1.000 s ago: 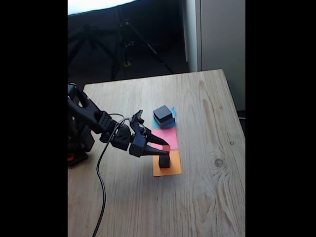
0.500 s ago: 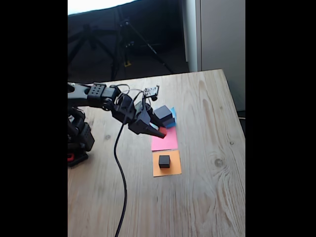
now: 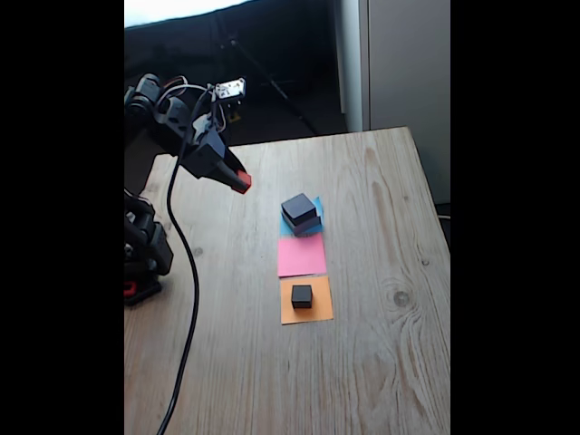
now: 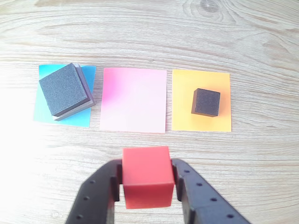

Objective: Tower of hanoi

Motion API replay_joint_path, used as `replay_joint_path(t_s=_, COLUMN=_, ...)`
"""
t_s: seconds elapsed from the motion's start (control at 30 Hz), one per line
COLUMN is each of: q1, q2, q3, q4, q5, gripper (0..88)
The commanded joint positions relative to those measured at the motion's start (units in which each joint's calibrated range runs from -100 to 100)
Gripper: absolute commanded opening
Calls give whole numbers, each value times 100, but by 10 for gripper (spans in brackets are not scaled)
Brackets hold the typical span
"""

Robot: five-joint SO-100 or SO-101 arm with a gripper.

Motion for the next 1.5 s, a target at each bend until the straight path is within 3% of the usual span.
replay_joint_path(t_s=0.0, q1=-197, q2=-535, q3=849, q4=-338, q5=87, gripper=25)
replay_joint_path(t_s=0.33, q1=-114, q2=-2042, q3=5704, q4=-4271, q5=87, gripper=32)
replay_joint_path(t_s=0.63, q1=-63, q2=-1534, q3=8322, q4=-8197, q5=87, gripper=38)
replay_joint_path(t_s=0.97, q1=-30, q2=358, q3=9258, q4=-11750, q5=87, gripper=49)
replay_joint_path(t_s=1.47, q1=-13, q2=3333, q3=8958, q4=-15020, q5=87, gripper=83)
